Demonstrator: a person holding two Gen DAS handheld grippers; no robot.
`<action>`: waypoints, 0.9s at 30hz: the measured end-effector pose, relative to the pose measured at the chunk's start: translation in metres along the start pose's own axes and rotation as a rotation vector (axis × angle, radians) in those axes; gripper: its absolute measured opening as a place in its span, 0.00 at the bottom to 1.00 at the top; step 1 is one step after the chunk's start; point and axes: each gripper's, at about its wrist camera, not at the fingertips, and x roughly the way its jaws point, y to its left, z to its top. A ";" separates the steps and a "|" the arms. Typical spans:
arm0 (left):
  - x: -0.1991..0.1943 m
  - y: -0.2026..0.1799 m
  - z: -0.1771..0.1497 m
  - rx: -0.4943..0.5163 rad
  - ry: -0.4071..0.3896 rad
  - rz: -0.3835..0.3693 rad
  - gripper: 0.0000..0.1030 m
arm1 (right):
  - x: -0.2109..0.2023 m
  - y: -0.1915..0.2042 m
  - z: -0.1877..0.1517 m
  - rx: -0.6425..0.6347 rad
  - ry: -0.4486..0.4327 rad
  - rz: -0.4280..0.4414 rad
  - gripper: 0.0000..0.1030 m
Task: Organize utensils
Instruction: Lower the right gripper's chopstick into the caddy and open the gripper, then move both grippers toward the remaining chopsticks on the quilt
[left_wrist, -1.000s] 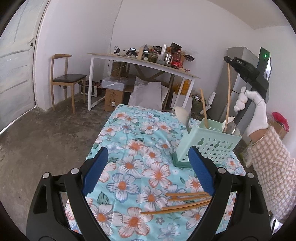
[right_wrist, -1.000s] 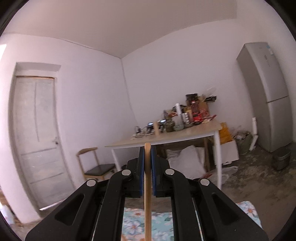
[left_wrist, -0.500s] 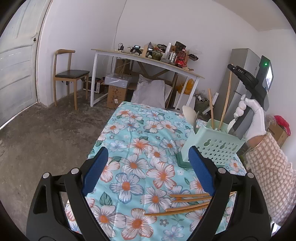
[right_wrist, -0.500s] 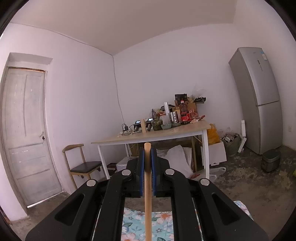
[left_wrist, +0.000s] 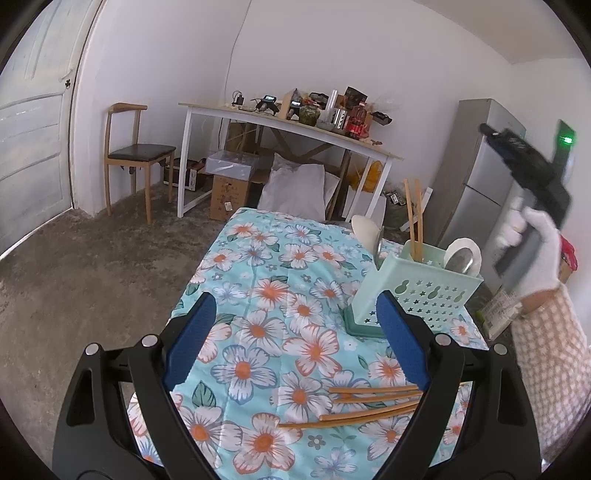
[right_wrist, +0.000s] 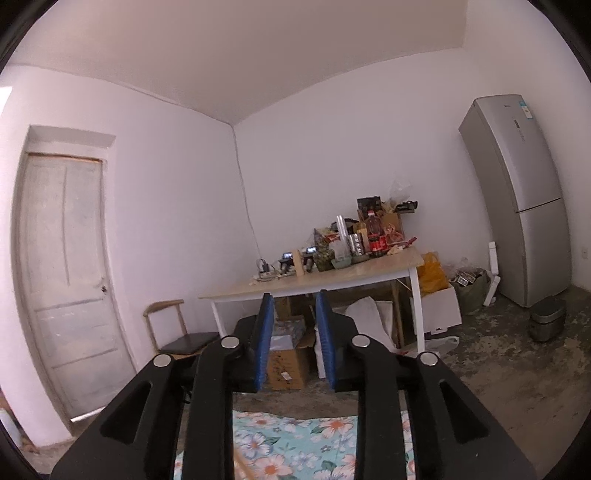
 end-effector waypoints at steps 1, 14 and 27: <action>0.000 -0.001 -0.001 0.000 0.000 -0.001 0.82 | -0.014 0.001 0.004 -0.001 -0.005 0.012 0.30; 0.000 -0.001 -0.017 -0.020 0.043 -0.022 0.82 | -0.108 -0.022 -0.081 -0.026 0.413 0.029 0.47; 0.036 -0.036 -0.071 0.125 0.186 0.002 0.82 | -0.136 -0.076 -0.182 0.254 0.754 -0.132 0.47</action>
